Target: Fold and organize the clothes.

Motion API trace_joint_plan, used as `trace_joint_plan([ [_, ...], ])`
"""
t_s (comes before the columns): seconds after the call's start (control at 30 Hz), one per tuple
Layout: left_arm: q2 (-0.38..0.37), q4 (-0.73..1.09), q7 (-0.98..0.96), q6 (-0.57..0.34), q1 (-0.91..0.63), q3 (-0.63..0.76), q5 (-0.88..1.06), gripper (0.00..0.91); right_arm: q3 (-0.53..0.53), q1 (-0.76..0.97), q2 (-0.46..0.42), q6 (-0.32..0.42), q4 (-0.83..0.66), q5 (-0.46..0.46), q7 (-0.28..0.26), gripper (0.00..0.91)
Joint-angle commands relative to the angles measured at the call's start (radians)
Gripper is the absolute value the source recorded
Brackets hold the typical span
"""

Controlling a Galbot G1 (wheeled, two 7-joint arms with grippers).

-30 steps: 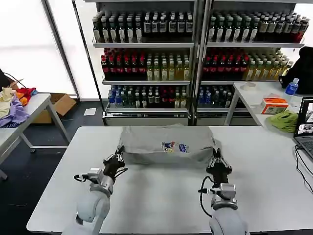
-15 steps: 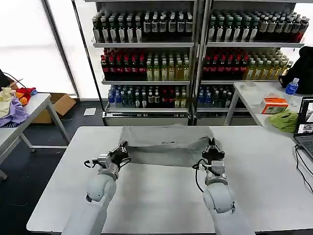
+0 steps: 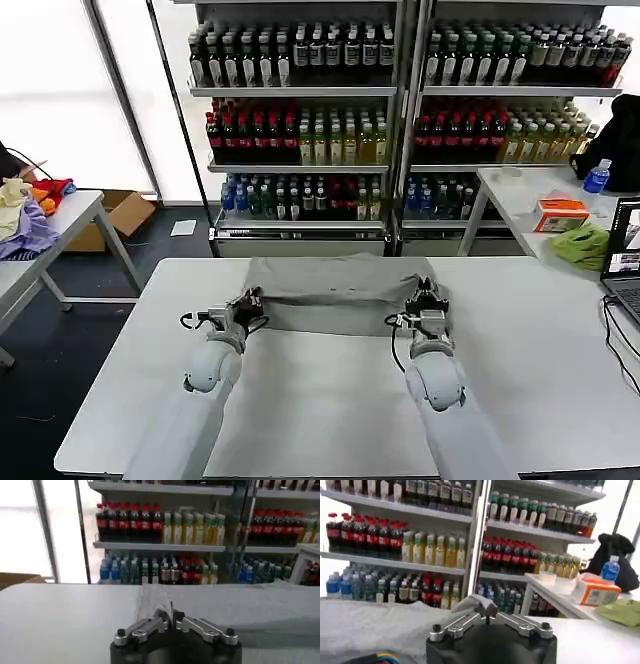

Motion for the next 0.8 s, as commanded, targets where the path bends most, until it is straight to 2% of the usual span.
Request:
trace_joint_plan([
  [0.03, -0.001, -0.023, -0.016, 0.029, -0.021, 0.004, 0.002, 0.907, 0.001, 0.019, 0.016, -0.048, -0.002, 0.09, 0.034, 0.907],
  [0.13, 0.004, -0.063, -0.038, 0.065, -0.013, -0.001, -0.011, 0.907, 0.001, 0.024, 0.03, -0.084, 0.033, 0.187, 0.109, 0.907],
  [0.17, 0.007, -0.081, -0.059, 0.086, -0.008, -0.002, -0.019, 0.907, 0.001, 0.025, 0.033, -0.089, 0.037, 0.199, 0.115, 0.907],
  [0.2, 0.009, -0.089, -0.064, 0.09, -0.006, -0.003, -0.035, 0.907, 0.001, 0.03, 0.043, -0.077, 0.049, 0.211, 0.166, 0.907],
  [0.33, 0.016, -0.134, -0.079, 0.119, 0.001, -0.008, -0.056, 0.907, -0.004, 0.032, 0.053, -0.068, 0.081, 0.204, 0.192, 0.907],
  [0.63, 0.033, -0.2, -0.09, 0.145, 0.074, -0.008, -0.038, 0.907, 0.015, -0.076, 0.008, -0.093, 0.131, 0.165, 0.21, 0.907],
  [0.8, 0.036, -0.219, -0.087, 0.144, 0.125, -0.019, -0.029, 0.907, 0.027, -0.203, -0.051, -0.097, 0.22, 0.165, 0.182, 0.907],
])
